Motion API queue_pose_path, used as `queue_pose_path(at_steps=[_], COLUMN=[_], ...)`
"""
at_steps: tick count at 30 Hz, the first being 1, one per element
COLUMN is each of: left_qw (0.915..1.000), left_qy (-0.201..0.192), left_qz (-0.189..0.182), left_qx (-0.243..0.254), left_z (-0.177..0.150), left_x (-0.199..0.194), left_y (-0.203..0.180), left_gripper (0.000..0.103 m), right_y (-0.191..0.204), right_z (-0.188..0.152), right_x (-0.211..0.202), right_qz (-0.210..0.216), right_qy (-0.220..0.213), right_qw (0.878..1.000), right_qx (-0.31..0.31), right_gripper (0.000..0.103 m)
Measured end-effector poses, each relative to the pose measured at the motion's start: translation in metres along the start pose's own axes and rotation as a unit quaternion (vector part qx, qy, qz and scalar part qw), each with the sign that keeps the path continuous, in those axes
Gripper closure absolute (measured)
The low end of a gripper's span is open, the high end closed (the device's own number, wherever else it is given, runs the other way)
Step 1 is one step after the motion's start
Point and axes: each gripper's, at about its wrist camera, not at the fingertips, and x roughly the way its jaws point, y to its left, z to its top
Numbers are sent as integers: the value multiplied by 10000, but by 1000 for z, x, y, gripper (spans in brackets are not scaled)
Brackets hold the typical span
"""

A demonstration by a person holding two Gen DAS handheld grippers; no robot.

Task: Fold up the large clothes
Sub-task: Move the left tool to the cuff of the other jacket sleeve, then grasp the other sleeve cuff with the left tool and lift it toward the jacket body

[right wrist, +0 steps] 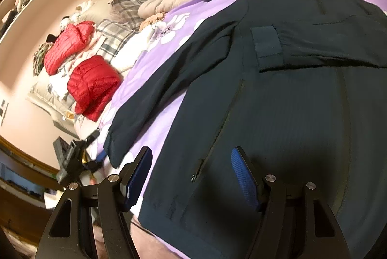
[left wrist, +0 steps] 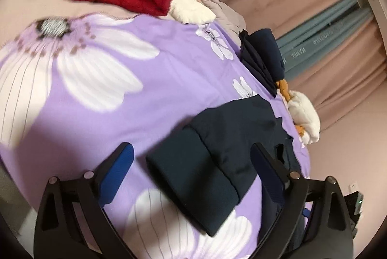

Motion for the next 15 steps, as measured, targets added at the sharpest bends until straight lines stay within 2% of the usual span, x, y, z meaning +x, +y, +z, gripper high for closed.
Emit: queue_pose_path(at_steps=[5,13,15], left_qw=[9993,9968,9967], left_qy=[259,442,481], left_qz=[-224,-656,-631], left_qx=[134,141,158], left_z=[-4,-28,-28], left_x=[13,2,4], left_y=[-8,-15,-19], left_gripper=[6,6,6], right_y=[-4,-2,-1], right_z=[-3,-7,-7], right_x=[3,5,6], right_qz=[17,24,38], right_qy=[58,164,172], right_qw=[9999,9998,9998], right_qx=[95,68,57], right_gripper=[35,35,35])
